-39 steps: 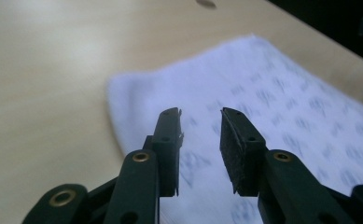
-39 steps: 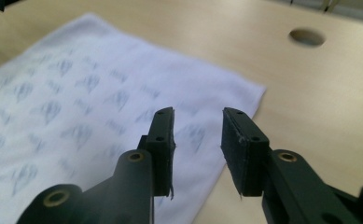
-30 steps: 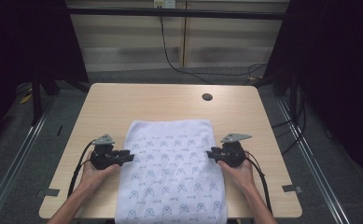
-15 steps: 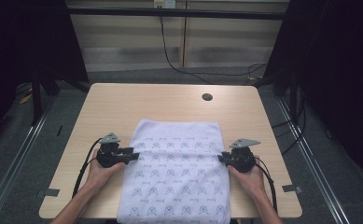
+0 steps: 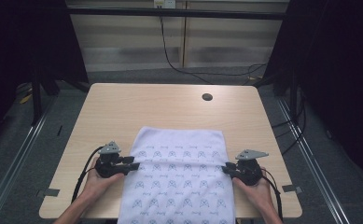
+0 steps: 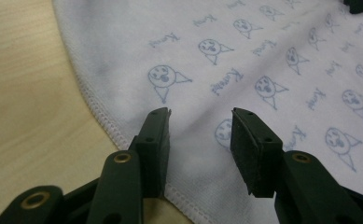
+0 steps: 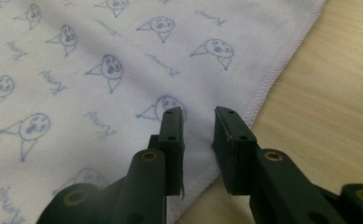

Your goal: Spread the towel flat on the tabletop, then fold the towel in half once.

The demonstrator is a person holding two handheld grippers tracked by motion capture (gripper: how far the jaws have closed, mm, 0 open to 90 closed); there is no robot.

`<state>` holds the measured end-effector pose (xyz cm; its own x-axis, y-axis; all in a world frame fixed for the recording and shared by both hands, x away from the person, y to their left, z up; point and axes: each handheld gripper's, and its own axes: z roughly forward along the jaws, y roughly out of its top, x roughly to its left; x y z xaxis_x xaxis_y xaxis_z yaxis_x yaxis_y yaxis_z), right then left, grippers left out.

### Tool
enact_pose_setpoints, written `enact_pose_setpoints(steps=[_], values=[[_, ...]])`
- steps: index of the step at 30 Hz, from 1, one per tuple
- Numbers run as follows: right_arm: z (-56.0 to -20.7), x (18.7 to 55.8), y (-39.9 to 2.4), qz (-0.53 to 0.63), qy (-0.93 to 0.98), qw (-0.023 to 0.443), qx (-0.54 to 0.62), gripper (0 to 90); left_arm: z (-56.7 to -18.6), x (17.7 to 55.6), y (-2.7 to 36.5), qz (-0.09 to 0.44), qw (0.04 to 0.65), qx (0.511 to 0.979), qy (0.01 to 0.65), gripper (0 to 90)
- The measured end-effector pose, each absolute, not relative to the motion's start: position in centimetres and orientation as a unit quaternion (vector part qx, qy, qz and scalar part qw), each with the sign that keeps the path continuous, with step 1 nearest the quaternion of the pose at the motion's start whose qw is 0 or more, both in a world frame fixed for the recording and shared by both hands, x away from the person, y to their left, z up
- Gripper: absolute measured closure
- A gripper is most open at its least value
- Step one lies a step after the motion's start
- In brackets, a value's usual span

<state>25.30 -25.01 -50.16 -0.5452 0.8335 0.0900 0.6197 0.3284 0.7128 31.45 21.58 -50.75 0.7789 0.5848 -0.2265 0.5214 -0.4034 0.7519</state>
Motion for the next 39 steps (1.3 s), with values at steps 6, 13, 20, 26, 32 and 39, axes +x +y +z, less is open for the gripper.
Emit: enact_pose_setpoints(steps=[6, 13, 20, 26, 32, 39], values=[[-50.1, 24.2, -24.7, 0.366, 0.803, 0.131, 0.451, 69.5, -50.8, 29.7, 22.7, 0.018, 0.441, 0.836, 0.327, 59.2], [-49.9, 22.4, -23.7, 0.364, 0.814, 0.125, 0.434, 69.5, -50.4, 27.7, 23.3, 0.005, 0.429, 0.844, 0.320, 59.1], [-49.5, 21.3, -23.1, 0.363, 0.823, 0.112, 0.422, 62.6, -49.9, 28.0, 23.5, 0.003, 0.430, 0.844, 0.321, 56.2], [-48.0, 25.0, -23.9, 0.390, 0.803, 0.143, 0.428, 55.4, -48.4, 31.0, 23.2, 0.028, 0.454, 0.823, 0.340, 55.4], [-47.5, 29.0, -24.0, 0.404, 0.787, 0.156, 0.440, 52.4, -47.2, 33.1, 22.6, 0.047, 0.473, 0.808, 0.347, 54.9], [-47.8, 32.0, -23.8, 0.400, 0.785, 0.157, 0.446, 47.5, -47.1, 35.4, 22.3, 0.073, 0.477, 0.792, 0.374, 52.9]])
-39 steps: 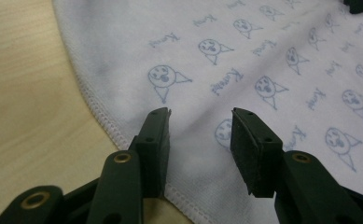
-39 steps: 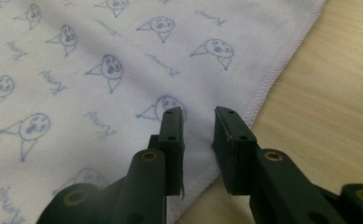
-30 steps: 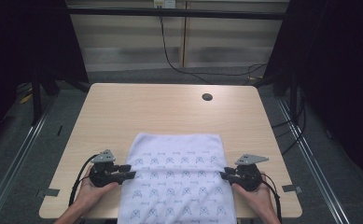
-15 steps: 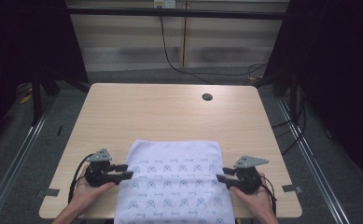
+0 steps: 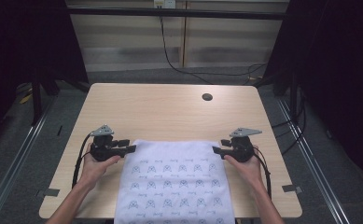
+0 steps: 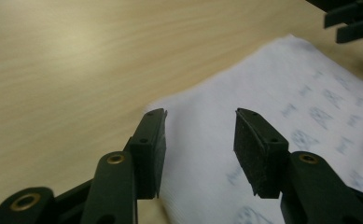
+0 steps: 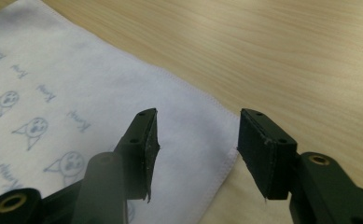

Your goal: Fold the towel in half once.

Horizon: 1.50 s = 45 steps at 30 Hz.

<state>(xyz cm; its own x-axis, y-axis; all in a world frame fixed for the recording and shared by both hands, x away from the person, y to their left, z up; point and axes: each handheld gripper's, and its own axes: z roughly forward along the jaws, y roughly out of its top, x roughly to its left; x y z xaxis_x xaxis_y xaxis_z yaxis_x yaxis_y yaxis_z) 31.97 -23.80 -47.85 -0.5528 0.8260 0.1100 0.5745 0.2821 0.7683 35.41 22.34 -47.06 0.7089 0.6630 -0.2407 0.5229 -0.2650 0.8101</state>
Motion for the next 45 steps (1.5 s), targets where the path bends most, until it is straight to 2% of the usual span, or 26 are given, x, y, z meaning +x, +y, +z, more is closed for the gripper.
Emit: enact_pose_setpoints(steps=[2, 13, 20, 28, 32, 35, 38, 42, 45], values=[[-48.0, 32.6, -23.8, 0.400, 0.784, 0.160, 0.447, 45.6, -47.1, 35.4, 22.4, 0.060, 0.489, 0.786, 0.375, 52.7], [-50.0, 34.6, -22.9, 0.379, 0.794, 0.151, 0.451, 38.6, -48.7, 36.0, 23.4, 0.065, 0.456, 0.794, 0.396, 46.6], [-50.7, 34.6, -22.1, 0.367, 0.801, 0.164, 0.444, 37.4, -49.2, 36.2, 23.0, 0.069, 0.437, 0.807, 0.391, 42.0], [-50.9, 33.8, -21.8, 0.370, 0.804, 0.175, 0.431, 58.2, -49.8, 36.4, 22.5, 0.064, 0.435, 0.811, 0.387, 34.5], [-50.9, 33.7, -21.7, 0.375, 0.805, 0.167, 0.428, 75.3, -50.3, 36.5, 22.0, 0.066, 0.436, 0.812, 0.383, 34.1], [-50.9, 33.7, -21.6, 0.380, 0.805, 0.158, 0.428, 83.4, -50.7, 36.6, 21.5, 0.066, 0.429, 0.817, 0.379, 34.5], [-50.9, 33.7, -21.6, 0.382, 0.802, 0.151, 0.433, 85.2, -50.8, 36.7, 21.1, 0.074, 0.423, 0.822, 0.375, 41.3], [-50.8, 33.6, -21.4, 0.385, 0.801, 0.143, 0.436, 85.8, -50.8, 36.5, 20.7, 0.064, 0.418, 0.831, 0.361, 71.1], [-50.7, 33.6, -21.5, 0.394, 0.797, 0.132, 0.438, 86.8, -50.4, 36.4, 20.9, 0.054, 0.435, 0.825, 0.357, 84.1]])
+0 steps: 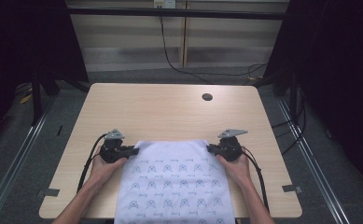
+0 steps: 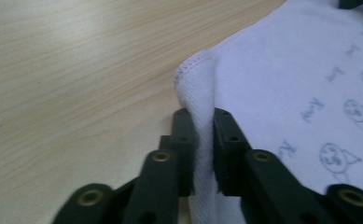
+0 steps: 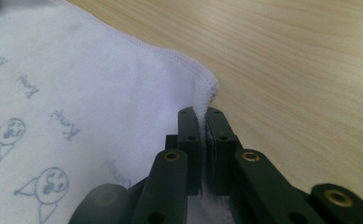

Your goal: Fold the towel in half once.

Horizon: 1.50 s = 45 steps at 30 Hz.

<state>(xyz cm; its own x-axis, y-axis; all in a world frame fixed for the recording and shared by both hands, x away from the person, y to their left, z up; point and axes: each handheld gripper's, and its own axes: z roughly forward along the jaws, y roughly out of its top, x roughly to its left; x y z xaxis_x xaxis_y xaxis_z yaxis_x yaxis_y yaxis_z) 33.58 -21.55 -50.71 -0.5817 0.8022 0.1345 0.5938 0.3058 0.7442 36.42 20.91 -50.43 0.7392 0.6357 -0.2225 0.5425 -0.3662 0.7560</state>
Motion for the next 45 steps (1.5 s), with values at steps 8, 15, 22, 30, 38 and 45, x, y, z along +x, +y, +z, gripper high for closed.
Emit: enact_pose_setpoints(steps=[8, 15, 22, 30, 38, 45], values=[[-46.9, 33.2, -22.5, 0.465, 0.760, 0.135, 0.434, 87.6, -46.7, 37.1, 22.0, 0.054, 0.497, 0.793, 0.348, 86.3], [-41.8, 34.1, -23.7, 0.502, 0.734, 0.170, 0.425, 87.8, -43.3, 38.3, 22.4, 0.064, 0.528, 0.773, 0.344, 86.5], [-37.6, 35.8, -24.2, 0.525, 0.716, 0.190, 0.419, 88.0, -38.7, 39.6, 22.5, 0.082, 0.575, 0.741, 0.338, 86.7], [-34.6, 35.5, -24.2, 0.542, 0.713, 0.203, 0.397, 88.0, -37.0, 38.3, 22.8, 0.101, 0.579, 0.747, 0.312, 86.7], [-37.8, 29.9, -24.0, 0.532, 0.738, 0.174, 0.376, 88.0, -40.4, 33.8, 23.6, 0.071, 0.557, 0.770, 0.304, 86.7], [-40.0, 24.6, -23.9, 0.526, 0.755, 0.140, 0.366, 88.0, -43.0, 29.8, 24.4, 0.033, 0.545, 0.779, 0.308, 86.6]])
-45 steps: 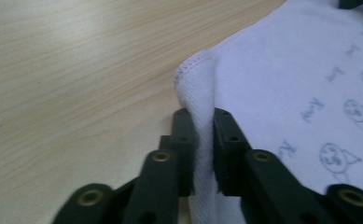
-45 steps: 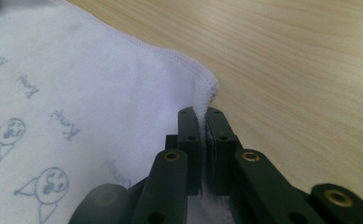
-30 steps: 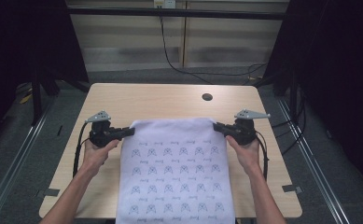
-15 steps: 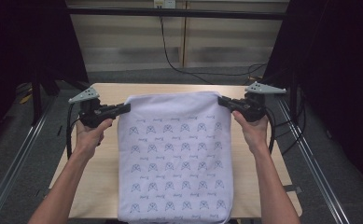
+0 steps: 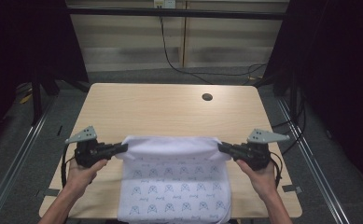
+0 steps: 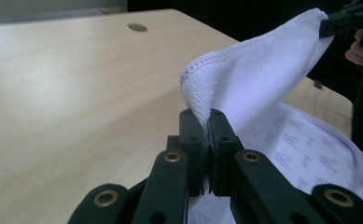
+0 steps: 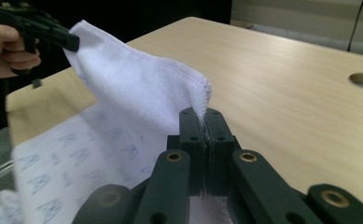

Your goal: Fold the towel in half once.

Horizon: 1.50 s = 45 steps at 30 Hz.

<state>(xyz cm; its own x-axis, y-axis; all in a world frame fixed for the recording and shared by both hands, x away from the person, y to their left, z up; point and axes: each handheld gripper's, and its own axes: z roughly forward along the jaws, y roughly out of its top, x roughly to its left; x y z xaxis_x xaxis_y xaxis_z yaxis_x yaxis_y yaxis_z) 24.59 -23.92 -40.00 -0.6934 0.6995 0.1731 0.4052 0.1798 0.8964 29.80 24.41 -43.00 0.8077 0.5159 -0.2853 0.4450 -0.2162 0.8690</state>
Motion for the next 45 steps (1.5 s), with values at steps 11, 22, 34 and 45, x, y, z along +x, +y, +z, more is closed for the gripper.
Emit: enact_pose_setpoints(steps=[11, 22, 34, 45], values=[[-47.0, 18.8, -22.8, 0.455, 0.798, 0.068, 0.389, 88.0, -49.1, 24.7, 24.0, -0.031, 0.455, 0.834, 0.310, 86.3], [-49.7, 20.1, -21.9, 0.393, 0.827, 0.062, 0.398, 88.0, -50.3, 27.9, 23.0, 0.000, 0.422, 0.845, 0.327, 86.5], [-49.9, 27.6, -21.6, 0.377, 0.814, 0.100, 0.430, 88.1, -50.4, 36.1, 21.8, 0.039, 0.414, 0.830, 0.372, 86.8], [-50.4, 36.0, -20.7, 0.381, 0.787, 0.115, 0.470, 88.1, -50.7, 42.0, 21.8, 0.075, 0.412, 0.807, 0.416, 86.7]])
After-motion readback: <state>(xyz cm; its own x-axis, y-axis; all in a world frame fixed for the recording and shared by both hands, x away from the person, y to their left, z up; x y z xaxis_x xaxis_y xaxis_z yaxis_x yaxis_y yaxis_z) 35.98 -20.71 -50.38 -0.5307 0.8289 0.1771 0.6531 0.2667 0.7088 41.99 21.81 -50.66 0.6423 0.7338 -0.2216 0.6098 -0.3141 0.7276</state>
